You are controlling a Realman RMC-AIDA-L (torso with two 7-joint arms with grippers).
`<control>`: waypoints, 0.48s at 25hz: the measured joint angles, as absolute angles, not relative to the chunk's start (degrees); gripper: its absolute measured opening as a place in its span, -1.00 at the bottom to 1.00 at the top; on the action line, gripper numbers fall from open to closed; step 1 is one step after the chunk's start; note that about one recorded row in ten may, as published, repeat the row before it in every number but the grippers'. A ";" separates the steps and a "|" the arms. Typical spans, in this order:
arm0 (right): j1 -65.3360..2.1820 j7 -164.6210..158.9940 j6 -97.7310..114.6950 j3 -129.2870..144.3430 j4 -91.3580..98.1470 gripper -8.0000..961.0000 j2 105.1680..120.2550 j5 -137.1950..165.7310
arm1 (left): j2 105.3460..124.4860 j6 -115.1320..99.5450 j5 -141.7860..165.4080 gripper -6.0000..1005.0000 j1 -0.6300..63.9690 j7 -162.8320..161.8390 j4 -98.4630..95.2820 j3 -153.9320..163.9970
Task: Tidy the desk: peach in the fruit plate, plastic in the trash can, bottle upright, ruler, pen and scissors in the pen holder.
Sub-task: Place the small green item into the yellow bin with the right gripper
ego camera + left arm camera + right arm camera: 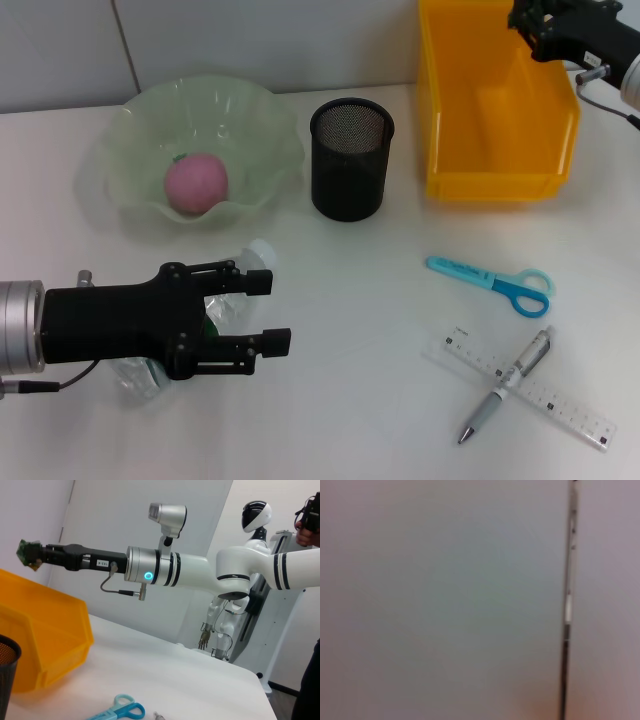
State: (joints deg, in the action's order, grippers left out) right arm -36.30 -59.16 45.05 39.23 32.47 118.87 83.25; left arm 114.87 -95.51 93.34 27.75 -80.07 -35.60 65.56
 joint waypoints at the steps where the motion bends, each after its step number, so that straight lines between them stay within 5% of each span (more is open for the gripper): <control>1: -36.30 -59.15 45.19 39.76 32.47 -0.47 118.88 83.35 | 114.87 -95.48 93.34 0.56 27.76 -80.07 -35.60 65.56; 9: -36.32 -59.12 45.24 42.01 32.85 -0.46 119.00 83.13 | 114.87 -95.46 93.47 0.56 27.78 -80.07 -35.64 65.56; 12: -36.33 -59.11 45.20 42.01 32.87 -0.04 119.00 83.10 | 114.87 -95.48 93.46 0.56 27.74 -80.07 -35.63 65.57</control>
